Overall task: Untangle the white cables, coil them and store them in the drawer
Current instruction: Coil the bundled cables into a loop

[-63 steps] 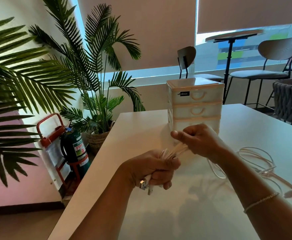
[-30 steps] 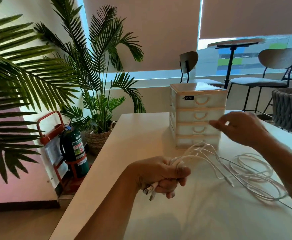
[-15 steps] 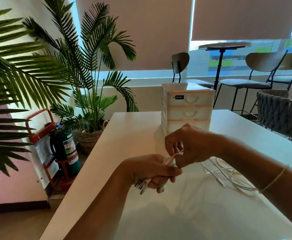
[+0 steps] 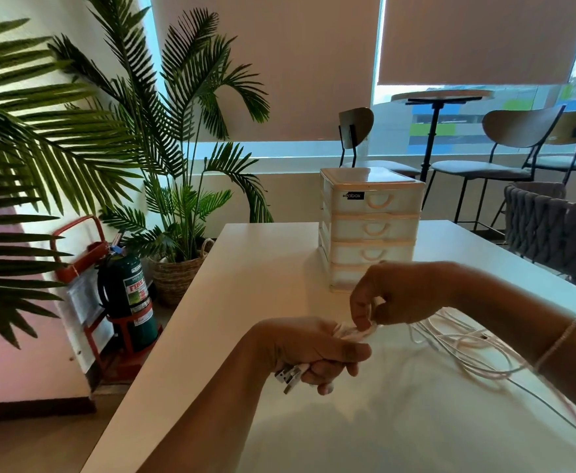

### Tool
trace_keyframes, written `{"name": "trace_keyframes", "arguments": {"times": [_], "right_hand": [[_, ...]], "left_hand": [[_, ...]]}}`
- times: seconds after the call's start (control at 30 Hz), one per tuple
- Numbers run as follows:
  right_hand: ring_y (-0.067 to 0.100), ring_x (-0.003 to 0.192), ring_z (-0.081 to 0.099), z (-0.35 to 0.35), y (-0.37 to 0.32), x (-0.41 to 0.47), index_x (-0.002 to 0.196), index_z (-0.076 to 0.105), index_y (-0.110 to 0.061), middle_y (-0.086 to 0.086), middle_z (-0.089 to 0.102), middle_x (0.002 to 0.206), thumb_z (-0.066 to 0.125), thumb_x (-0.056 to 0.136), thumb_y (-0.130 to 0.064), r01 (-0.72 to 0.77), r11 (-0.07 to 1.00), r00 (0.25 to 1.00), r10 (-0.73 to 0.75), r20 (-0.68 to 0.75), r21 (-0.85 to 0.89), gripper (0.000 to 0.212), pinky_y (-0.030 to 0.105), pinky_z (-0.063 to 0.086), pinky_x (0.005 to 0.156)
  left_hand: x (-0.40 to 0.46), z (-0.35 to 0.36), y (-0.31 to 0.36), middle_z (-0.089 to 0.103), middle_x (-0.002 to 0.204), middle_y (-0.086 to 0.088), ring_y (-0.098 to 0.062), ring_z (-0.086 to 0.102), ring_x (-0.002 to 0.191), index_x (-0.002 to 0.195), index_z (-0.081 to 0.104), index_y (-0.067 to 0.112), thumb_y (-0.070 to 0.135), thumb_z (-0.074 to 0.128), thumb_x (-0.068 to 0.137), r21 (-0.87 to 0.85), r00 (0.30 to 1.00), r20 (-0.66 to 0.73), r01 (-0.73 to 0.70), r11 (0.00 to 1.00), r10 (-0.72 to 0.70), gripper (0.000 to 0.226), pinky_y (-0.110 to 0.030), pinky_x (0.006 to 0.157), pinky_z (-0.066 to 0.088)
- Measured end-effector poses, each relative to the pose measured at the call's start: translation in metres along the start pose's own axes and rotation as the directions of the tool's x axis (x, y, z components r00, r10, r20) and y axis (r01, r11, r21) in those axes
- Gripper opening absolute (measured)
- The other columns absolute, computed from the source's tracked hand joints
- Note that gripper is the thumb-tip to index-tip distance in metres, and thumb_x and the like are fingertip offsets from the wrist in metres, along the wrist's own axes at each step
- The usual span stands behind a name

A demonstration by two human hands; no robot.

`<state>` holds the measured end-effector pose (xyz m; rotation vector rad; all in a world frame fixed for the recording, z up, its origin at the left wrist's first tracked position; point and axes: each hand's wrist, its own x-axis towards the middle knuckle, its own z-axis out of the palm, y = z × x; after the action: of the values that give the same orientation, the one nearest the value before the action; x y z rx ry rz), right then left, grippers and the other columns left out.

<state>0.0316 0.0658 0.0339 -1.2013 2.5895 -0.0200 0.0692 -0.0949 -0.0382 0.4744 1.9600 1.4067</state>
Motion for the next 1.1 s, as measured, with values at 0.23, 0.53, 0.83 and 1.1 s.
{"name": "trace_keyframes", "arguments": {"times": [0.23,0.53,0.83,1.1], "right_hand": [[0.0,0.085,0.056,-0.008,-0.001,-0.011,0.108,0.067,-0.037,-0.022,0.065,0.097,0.059,0.086,-0.017,-0.048,0.997,0.999,0.047,-0.019,-0.059,0.031,0.014,0.045,0.081],[0.011,0.099,0.053,-0.036,0.062,-0.018,0.109,0.064,-0.029,-0.007,0.063,0.107,0.038,0.093,-0.049,-0.482,0.736,0.873,0.358,-0.331,-0.475,0.037,0.033,0.033,0.092],[0.011,0.113,0.053,-0.028,0.05,-0.02,0.113,0.063,-0.027,-0.009,0.059,0.121,0.064,0.079,-0.047,-0.407,0.898,0.912,0.389,-0.134,-0.165,0.04,0.024,0.038,0.096],[-0.002,0.079,0.06,-0.004,-0.017,0.009,0.099,0.071,-0.021,-0.015,0.066,0.088,0.072,0.078,-0.022,0.079,0.994,0.987,-0.067,-0.144,0.079,0.021,0.02,0.048,0.086]], "left_hand": [[-0.001,-0.003,0.0,0.038,0.036,0.009,-0.004,0.036,0.031,0.07,0.051,0.009,0.022,0.043,0.097,-0.012,0.999,-0.049,0.01,1.0,-0.011,0.03,-0.02,0.052,0.045],[-0.005,-0.013,-0.006,0.037,0.036,0.009,-0.005,0.036,0.03,0.061,0.062,0.019,0.055,0.077,0.058,-0.148,0.994,-0.001,-0.11,0.983,0.111,0.038,-0.019,0.05,0.045],[-0.002,-0.015,-0.011,0.036,0.036,0.009,-0.005,0.036,0.029,0.062,0.06,0.018,0.056,0.079,0.055,-0.183,0.991,0.037,-0.122,0.975,0.131,0.043,-0.019,0.049,0.045],[0.0,-0.011,-0.011,0.036,0.035,0.009,-0.004,0.035,0.029,0.068,0.055,0.011,0.035,0.064,0.084,-0.148,0.999,-0.001,-0.047,0.988,0.047,0.03,-0.019,0.05,0.045]]}}
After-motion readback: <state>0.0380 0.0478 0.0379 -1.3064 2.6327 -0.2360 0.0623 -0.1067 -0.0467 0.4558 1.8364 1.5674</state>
